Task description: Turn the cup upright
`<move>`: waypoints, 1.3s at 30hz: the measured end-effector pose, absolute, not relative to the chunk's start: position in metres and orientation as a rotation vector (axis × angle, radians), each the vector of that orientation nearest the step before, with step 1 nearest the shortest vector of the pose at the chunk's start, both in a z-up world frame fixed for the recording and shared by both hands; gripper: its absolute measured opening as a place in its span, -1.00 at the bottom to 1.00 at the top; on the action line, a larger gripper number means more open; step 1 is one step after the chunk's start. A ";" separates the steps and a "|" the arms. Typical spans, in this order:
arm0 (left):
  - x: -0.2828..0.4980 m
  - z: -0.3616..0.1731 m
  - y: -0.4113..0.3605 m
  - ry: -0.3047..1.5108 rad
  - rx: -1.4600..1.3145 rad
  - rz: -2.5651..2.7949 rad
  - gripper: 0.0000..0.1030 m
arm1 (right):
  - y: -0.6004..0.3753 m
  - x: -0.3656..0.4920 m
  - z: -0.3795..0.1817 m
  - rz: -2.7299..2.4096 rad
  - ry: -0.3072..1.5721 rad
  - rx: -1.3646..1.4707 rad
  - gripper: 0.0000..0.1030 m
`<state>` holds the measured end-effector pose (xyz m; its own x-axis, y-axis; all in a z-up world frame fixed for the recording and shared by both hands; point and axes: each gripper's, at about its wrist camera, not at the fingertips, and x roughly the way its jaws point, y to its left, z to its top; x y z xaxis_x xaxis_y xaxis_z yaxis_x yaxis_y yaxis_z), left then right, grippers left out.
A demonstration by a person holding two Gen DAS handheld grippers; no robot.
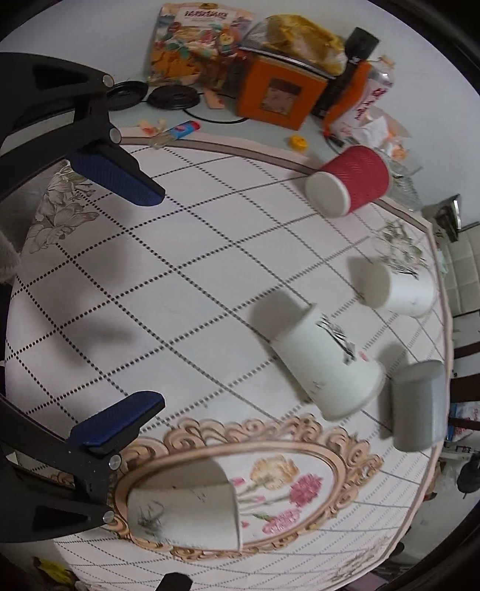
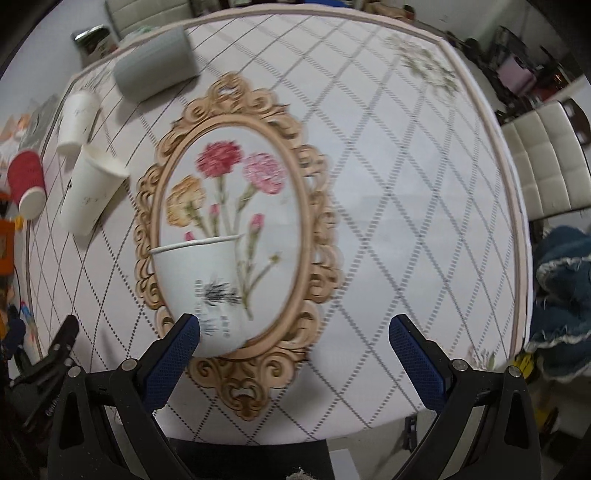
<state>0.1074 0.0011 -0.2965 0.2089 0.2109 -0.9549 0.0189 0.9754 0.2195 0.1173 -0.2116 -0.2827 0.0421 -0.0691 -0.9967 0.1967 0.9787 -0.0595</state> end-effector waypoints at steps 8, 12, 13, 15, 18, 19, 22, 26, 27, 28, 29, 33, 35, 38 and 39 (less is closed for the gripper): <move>0.098 -0.322 0.016 1.428 0.169 0.155 0.99 | -0.178 0.131 -0.314 -0.129 1.587 0.062 0.66; 0.095 -0.329 0.018 1.453 0.164 0.152 0.99 | -0.167 0.133 -0.328 -0.090 1.630 0.072 0.31; 0.094 -0.331 0.019 1.460 0.161 0.150 0.99 | -0.166 0.133 -0.332 -0.085 1.644 0.074 0.16; 0.093 -0.333 0.019 1.475 0.161 0.147 0.99 | -0.165 0.129 -0.333 -0.085 1.635 0.086 0.14; 0.092 -0.335 0.018 1.484 0.169 0.142 0.99 | -0.167 0.123 -0.329 -0.079 1.607 0.118 0.13; 0.092 -0.336 0.017 1.490 0.169 0.139 0.99 | -0.169 0.120 -0.327 -0.076 1.597 0.133 0.13; 0.092 -0.338 0.015 1.514 0.156 0.129 0.99 | -0.178 0.114 -0.316 -0.077 1.553 0.166 0.13; 0.093 -0.346 0.013 1.564 0.111 0.114 0.99 | -0.196 0.109 -0.297 -0.070 1.444 0.240 0.13; 0.093 -0.349 0.014 1.572 0.104 0.113 0.99 | -0.201 0.108 -0.293 -0.067 1.410 0.263 0.13; 0.094 -0.352 0.014 1.586 0.094 0.112 0.99 | -0.205 0.109 -0.291 -0.065 1.386 0.280 0.13; 0.094 -0.355 0.013 1.594 0.085 0.112 0.99 | -0.211 0.108 -0.287 -0.073 1.340 0.300 0.13; 0.100 -0.366 0.015 1.618 0.046 0.115 0.99 | -0.219 0.129 -0.286 -0.080 1.187 0.324 0.13; 0.104 -0.371 0.015 1.622 0.046 0.121 0.99 | -0.217 0.138 -0.295 -0.085 1.120 0.320 0.13; 0.110 -0.379 0.016 1.623 0.055 0.134 0.99 | -0.211 0.143 -0.314 -0.100 1.025 0.271 0.13; 0.113 -0.381 0.016 1.623 0.057 0.136 0.99 | -0.209 0.144 -0.322 -0.105 1.011 0.260 0.13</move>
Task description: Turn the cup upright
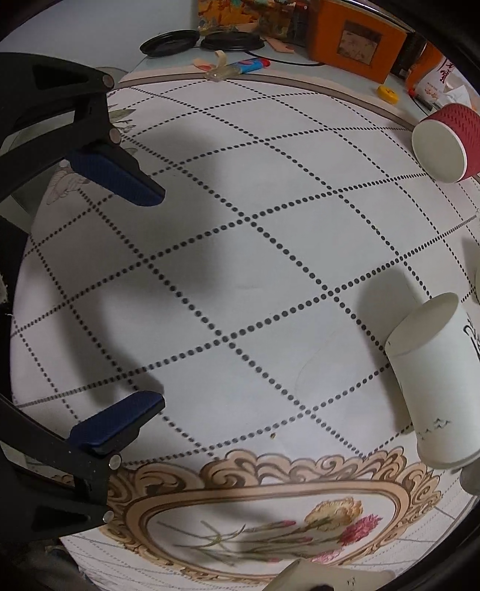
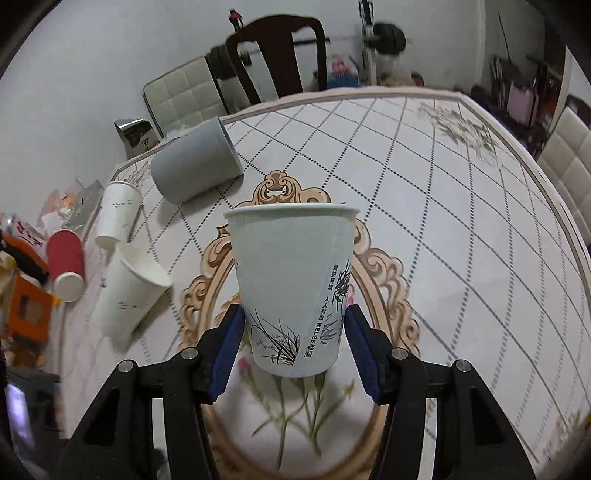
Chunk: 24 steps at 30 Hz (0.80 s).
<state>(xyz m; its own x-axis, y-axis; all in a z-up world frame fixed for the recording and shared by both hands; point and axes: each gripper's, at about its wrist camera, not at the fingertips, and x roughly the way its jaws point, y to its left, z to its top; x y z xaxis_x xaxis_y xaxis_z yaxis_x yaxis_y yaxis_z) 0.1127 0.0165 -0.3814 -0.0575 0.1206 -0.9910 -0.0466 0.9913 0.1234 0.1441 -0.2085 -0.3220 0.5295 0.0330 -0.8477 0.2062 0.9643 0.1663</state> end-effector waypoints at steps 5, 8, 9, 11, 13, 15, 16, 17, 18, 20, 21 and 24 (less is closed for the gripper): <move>0.117 -0.384 0.015 1.596 0.082 0.130 0.99 | -0.197 0.133 -0.335 -0.110 0.936 0.166 0.13; 0.119 -0.383 0.016 1.581 0.103 0.125 0.99 | -0.192 0.124 -0.336 -0.111 0.945 0.145 0.14; 0.119 -0.382 0.016 1.579 0.105 0.123 0.99 | -0.191 0.122 -0.337 -0.114 0.952 0.143 0.14; 0.117 -0.382 0.017 1.573 0.105 0.121 0.99 | -0.189 0.116 -0.338 -0.115 0.975 0.136 0.15; 0.115 -0.379 0.017 1.564 0.110 0.115 0.99 | -0.186 0.111 -0.340 -0.121 1.005 0.129 0.36; 0.111 -0.371 0.013 1.547 0.121 0.107 0.99 | -0.185 0.107 -0.339 -0.126 1.012 0.124 0.52; 0.108 -0.363 0.017 1.537 0.127 0.103 0.99 | -0.185 0.104 -0.336 -0.132 1.010 0.119 0.56; 0.106 -0.360 0.016 1.526 0.134 0.099 0.99 | -0.184 0.101 -0.334 -0.138 1.012 0.114 0.57; 0.105 -0.356 0.014 1.518 0.139 0.097 0.99 | -0.184 0.098 -0.331 -0.147 1.016 0.112 0.61; 0.101 -0.346 0.013 1.494 0.150 0.088 0.99 | -0.185 0.092 -0.325 -0.158 1.032 0.110 0.66; 0.098 -0.340 0.013 1.485 0.156 0.084 0.99 | -0.185 0.089 -0.321 -0.170 1.038 0.108 0.67; 0.090 -0.318 0.009 1.442 0.162 0.062 0.99 | -0.188 0.074 -0.305 -0.198 1.040 0.108 0.81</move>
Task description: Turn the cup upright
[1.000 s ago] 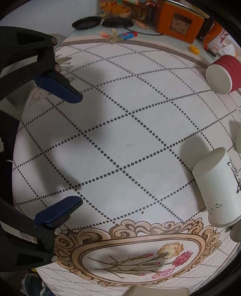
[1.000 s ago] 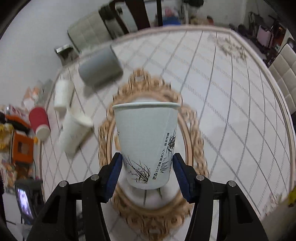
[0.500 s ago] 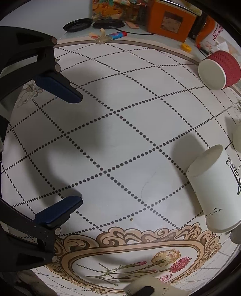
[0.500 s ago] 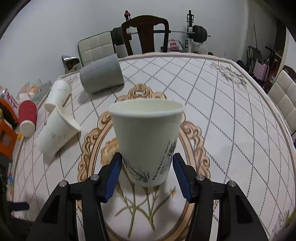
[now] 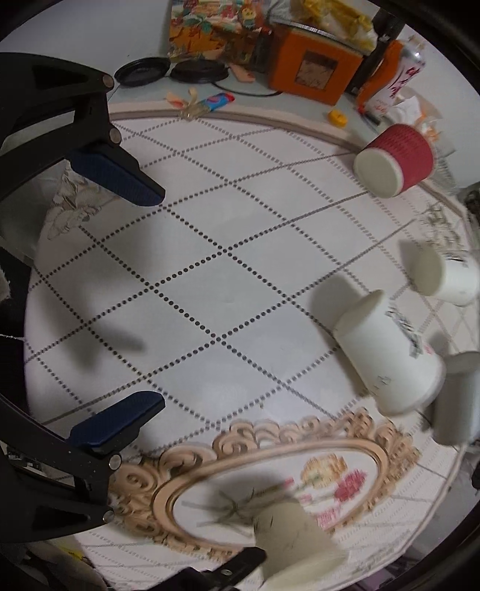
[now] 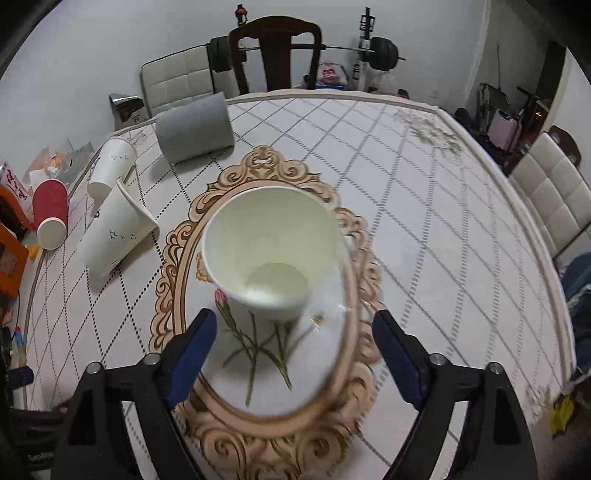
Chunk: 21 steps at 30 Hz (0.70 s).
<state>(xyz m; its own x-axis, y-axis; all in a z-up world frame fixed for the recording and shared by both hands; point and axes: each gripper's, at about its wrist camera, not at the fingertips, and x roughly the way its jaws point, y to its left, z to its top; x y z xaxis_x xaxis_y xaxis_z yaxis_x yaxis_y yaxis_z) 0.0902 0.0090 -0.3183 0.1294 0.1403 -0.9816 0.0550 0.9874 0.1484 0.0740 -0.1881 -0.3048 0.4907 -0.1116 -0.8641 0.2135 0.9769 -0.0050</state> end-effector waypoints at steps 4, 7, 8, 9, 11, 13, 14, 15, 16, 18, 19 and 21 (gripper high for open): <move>0.073 -0.273 0.001 1.359 0.162 0.015 0.99 | -0.194 0.047 -0.269 -0.252 1.042 0.099 1.00; 0.052 -0.235 -0.009 1.292 0.156 -0.021 0.99 | -0.199 0.021 -0.228 -0.308 1.020 0.089 1.00; 0.054 -0.226 -0.013 1.278 0.155 -0.027 0.99 | -0.201 0.015 -0.217 -0.317 1.012 0.089 1.00; 0.049 -0.211 -0.015 1.255 0.150 -0.037 0.99 | -0.202 0.003 -0.199 -0.334 1.000 0.088 1.00; 0.043 -0.187 -0.014 1.212 0.142 -0.049 0.99 | -0.205 -0.011 -0.171 -0.341 0.983 0.088 1.00; 0.037 -0.164 -0.020 1.175 0.135 -0.056 0.99 | -0.206 -0.026 -0.145 -0.341 0.969 0.086 1.00; 0.030 -0.153 -0.022 1.155 0.131 -0.059 0.99 | -0.207 -0.033 -0.132 -0.340 0.957 0.079 1.00; 0.025 -0.146 -0.024 1.140 0.126 -0.061 0.99 | -0.207 -0.040 -0.119 -0.343 0.945 0.068 1.00; 0.020 -0.137 -0.024 1.128 0.120 -0.063 0.99 | -0.208 -0.046 -0.108 -0.343 0.935 0.062 1.00; 0.010 -0.121 -0.025 1.110 0.108 -0.065 0.99 | -0.210 -0.058 -0.087 -0.334 0.918 0.058 1.00; 0.003 -0.111 -0.027 1.096 0.100 -0.065 0.99 | -0.212 -0.063 -0.078 -0.333 0.911 0.055 1.00; -0.007 -0.098 -0.030 1.074 0.094 -0.065 0.99 | -0.214 -0.077 -0.060 -0.327 0.894 0.050 1.00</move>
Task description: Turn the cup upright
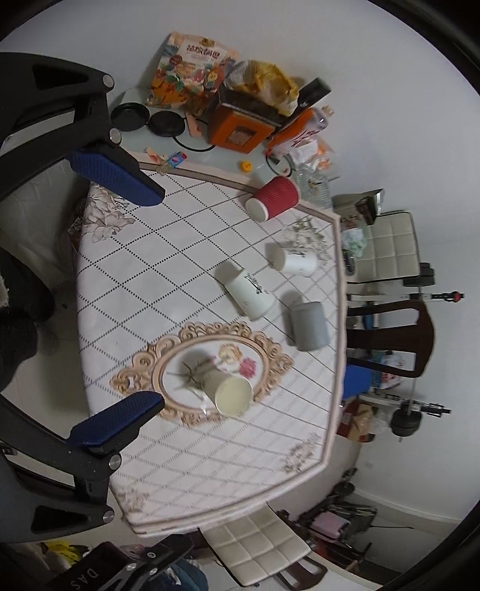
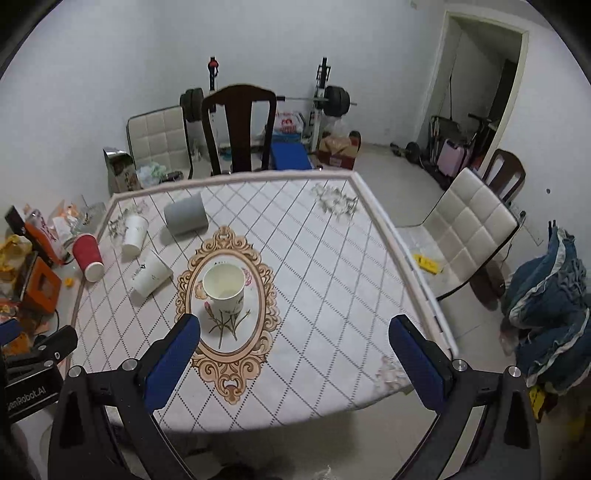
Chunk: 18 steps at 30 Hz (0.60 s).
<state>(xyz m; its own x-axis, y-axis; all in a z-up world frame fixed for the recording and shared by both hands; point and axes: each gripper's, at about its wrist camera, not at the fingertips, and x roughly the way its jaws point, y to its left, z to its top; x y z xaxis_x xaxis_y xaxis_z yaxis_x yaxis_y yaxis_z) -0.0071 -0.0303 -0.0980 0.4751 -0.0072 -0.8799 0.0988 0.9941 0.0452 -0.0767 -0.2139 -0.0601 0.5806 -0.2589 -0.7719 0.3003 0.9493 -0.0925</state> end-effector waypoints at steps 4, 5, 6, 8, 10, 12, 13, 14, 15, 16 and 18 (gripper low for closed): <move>-0.030 -0.070 -0.037 1.034 0.078 -0.052 0.99 | -0.219 -0.100 -0.034 -0.302 0.875 0.049 1.00; -0.035 -0.066 -0.039 1.026 0.072 -0.053 0.99 | -0.221 -0.105 -0.029 -0.294 0.873 0.048 1.00; -0.038 -0.063 -0.040 1.020 0.071 -0.053 0.99 | -0.222 -0.110 -0.024 -0.289 0.868 0.047 1.00; -0.047 -0.055 -0.043 1.001 0.080 -0.052 0.99 | -0.223 -0.121 -0.015 -0.286 0.857 0.040 1.00; -0.052 -0.052 -0.044 0.992 0.083 -0.047 0.99 | -0.224 -0.130 -0.007 -0.282 0.843 0.040 1.00; -0.058 -0.048 -0.045 0.985 0.077 -0.038 0.99 | -0.225 -0.136 -0.003 -0.280 0.835 0.038 1.00; -0.060 -0.047 -0.045 0.985 0.076 -0.035 0.99 | -0.226 -0.139 -0.001 -0.276 0.833 0.038 1.00; -0.063 -0.046 -0.046 0.982 0.073 -0.033 0.99 | -0.226 -0.142 0.001 -0.274 0.829 0.039 1.00; -0.065 -0.045 -0.047 0.977 0.073 -0.032 0.99 | -0.227 -0.146 0.004 -0.274 0.823 0.037 1.00; -0.067 -0.044 -0.048 0.973 0.077 -0.028 0.99 | -0.227 -0.148 0.005 -0.273 0.820 0.036 1.00; -0.070 -0.042 -0.048 0.965 0.084 -0.018 0.99 | -0.229 -0.152 0.008 -0.274 0.813 0.036 1.00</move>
